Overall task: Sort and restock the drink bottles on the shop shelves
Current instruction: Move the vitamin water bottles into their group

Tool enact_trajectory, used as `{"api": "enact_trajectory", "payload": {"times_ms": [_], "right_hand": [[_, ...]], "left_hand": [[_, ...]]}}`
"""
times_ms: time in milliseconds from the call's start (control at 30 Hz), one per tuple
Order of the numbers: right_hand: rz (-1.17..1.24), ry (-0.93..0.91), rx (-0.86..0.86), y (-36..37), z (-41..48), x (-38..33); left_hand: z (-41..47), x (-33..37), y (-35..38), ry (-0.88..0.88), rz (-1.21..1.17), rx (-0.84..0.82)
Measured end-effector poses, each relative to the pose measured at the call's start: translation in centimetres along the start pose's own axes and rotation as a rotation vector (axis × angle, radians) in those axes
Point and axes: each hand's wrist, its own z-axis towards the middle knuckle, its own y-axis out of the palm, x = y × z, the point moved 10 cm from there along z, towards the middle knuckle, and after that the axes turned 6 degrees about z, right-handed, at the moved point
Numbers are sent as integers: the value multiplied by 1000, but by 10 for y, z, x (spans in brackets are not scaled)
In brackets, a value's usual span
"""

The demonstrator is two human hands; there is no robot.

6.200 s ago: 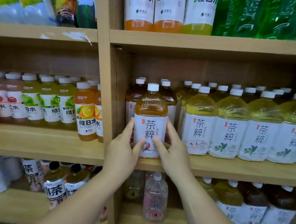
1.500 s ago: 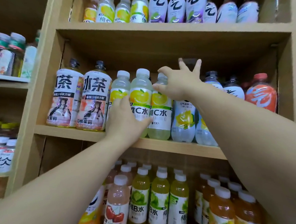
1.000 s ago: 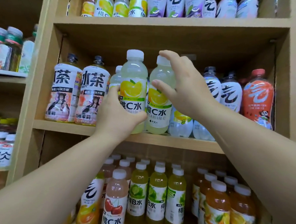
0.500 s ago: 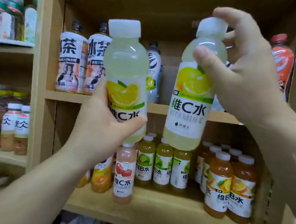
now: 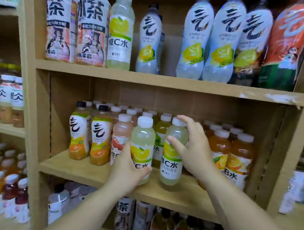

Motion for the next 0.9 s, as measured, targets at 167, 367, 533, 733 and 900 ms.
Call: {"api": "enact_trajectory", "payload": {"times_ms": [167,367,533,733,900], "right_hand": [[50,102,-60,23,5,43],[108,65,-137,46,17,43],[138,78,-146,53,20,45],[134,52,-118,52,14,46],[129,52,-65,53,9,47]], "left_hand": [[10,-13,19,-39,100,21],[14,-12,22,-33,241,113],[8,-17,27,-43,324,157],[-16,-17,27,-14,429,188],[-39,-19,-9,47,430,254]]}}
